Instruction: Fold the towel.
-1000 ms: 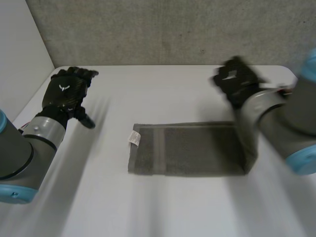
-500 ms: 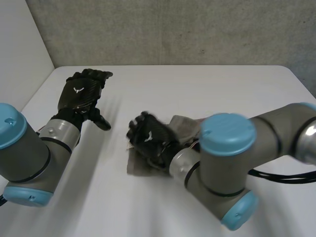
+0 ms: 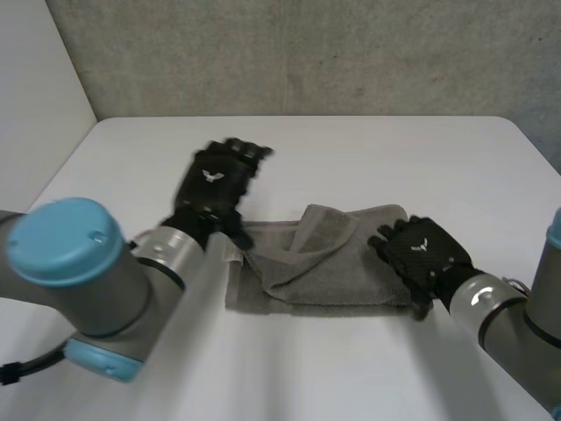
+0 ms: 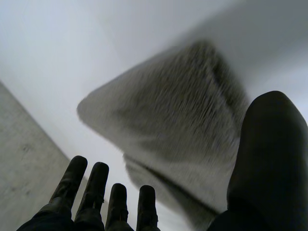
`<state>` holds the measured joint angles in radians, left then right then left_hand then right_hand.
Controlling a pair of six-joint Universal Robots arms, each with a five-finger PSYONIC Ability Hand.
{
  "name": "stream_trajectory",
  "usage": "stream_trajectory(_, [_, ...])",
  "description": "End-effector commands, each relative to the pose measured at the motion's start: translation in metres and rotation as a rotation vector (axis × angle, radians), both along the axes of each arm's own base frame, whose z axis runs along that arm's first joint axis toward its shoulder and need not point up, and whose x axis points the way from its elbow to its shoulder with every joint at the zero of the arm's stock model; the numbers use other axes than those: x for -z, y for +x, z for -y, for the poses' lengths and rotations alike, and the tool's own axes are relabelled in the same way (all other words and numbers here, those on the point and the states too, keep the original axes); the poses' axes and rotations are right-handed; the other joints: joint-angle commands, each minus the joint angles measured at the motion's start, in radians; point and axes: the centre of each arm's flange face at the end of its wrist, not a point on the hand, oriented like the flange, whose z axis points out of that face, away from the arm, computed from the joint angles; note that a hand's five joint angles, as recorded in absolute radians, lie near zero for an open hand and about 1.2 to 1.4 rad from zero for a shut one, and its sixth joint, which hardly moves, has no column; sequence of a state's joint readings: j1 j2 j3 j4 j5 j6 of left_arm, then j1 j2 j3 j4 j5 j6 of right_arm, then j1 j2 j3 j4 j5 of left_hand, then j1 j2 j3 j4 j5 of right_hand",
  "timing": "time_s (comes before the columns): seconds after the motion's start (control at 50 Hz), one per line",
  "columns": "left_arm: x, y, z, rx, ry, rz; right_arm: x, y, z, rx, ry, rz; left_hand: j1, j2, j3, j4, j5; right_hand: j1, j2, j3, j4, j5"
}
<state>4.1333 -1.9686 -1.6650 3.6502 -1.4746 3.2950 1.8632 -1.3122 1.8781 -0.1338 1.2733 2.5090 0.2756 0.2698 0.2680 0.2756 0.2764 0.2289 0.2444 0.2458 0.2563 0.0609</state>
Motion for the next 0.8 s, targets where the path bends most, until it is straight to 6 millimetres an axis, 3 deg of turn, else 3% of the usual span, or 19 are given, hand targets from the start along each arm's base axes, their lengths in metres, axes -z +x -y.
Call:
stream_trajectory(0.02, [0.01, -0.041, -0.03, 0.131, 0.0, 0.031, 0.008, -0.01, 0.005, 0.013, 0.012, 0.012, -0.021, -0.015, -0.013, -0.021, -0.196, -0.054, -0.07, -0.071, -0.082, -0.061])
stream_trajectory(0.16, [0.025, -0.069, -0.036, 0.182, 0.013, 0.046, 0.009, -0.009, 0.006, 0.012, 0.002, 0.017, -0.018, -0.012, -0.01, -0.018, -0.193, 0.146, 0.131, 0.129, 0.119, 0.14])
stream_trajectory(0.5, [0.067, -0.085, -0.01, 0.116, -0.051, 0.18, 0.015, -0.009, 0.003, 0.006, 0.015, 0.014, 0.035, 0.041, 0.042, 0.035, -0.141, 0.252, 0.237, 0.235, 0.225, 0.246])
stream_trajectory(0.66, [0.068, -0.074, 0.008, -0.021, -0.052, 0.187, 0.016, -0.008, 0.002, 0.003, 0.017, 0.013, 0.099, 0.105, 0.107, 0.099, -0.076, 0.373, 0.357, 0.356, 0.345, 0.366])
stream_trajectory(0.7, [0.068, -0.057, 0.026, -0.155, -0.048, 0.204, 0.016, -0.009, 0.003, 0.008, 0.015, 0.014, 0.114, 0.12, 0.122, 0.114, -0.061, 0.455, 0.439, 0.438, 0.427, 0.448])
stream_trajectory(0.8, [0.071, -0.032, 0.04, -0.307, -0.05, 0.277, 0.016, -0.01, 0.005, 0.014, 0.01, 0.01, 0.117, 0.123, 0.125, 0.117, -0.058, 0.484, 0.469, 0.467, 0.457, 0.478])
